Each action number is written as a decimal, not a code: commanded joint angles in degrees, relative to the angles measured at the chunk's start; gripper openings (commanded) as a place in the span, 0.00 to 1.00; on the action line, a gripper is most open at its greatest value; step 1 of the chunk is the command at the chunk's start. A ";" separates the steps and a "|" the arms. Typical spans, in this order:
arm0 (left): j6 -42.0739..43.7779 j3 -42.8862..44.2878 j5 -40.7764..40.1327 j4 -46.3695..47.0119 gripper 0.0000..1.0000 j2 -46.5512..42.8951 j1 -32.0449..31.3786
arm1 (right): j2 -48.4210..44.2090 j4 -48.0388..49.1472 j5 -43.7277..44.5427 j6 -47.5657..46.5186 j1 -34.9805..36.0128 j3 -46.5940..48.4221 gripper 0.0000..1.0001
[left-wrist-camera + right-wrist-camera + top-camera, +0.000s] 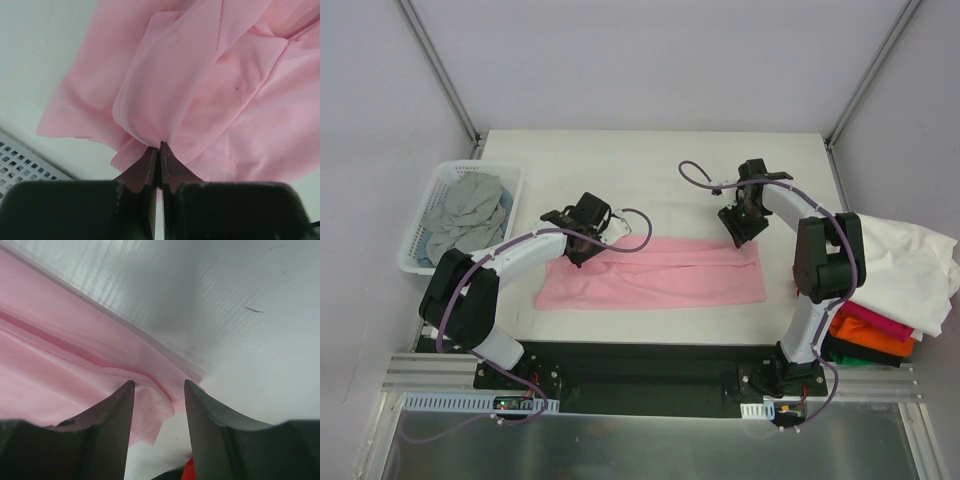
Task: Fold and stack the t-shirts
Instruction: Fold the other side of the tshirt into a rectangle
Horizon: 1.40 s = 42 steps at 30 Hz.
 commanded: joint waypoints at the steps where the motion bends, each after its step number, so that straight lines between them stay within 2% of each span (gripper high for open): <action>1: -1.06 1.57 1.19 -0.74 0.00 -0.05 -0.75 | -0.30 -0.21 -0.34 -1.16 0.05 1.85 0.48; 14: -1.32 0.51 1.27 -0.82 0.00 -0.66 -0.66 | -8.20 -0.91 -3.41 -0.98 1.45 -9.21 0.48; 21: -1.94 0.07 1.62 -0.74 0.00 -1.02 -0.66 | -13.47 -1.44 -4.12 -0.46 2.59 -12.21 0.48; 40: -2.11 -1.07 2.06 -0.74 0.00 -1.02 -0.66 | -14.45 -3.29 -5.53 -0.46 6.11 -17.40 0.49; 42: -2.20 -1.07 2.33 -0.74 0.00 -0.84 -0.66 | -14.10 -2.94 -5.44 -0.63 6.20 -17.57 0.42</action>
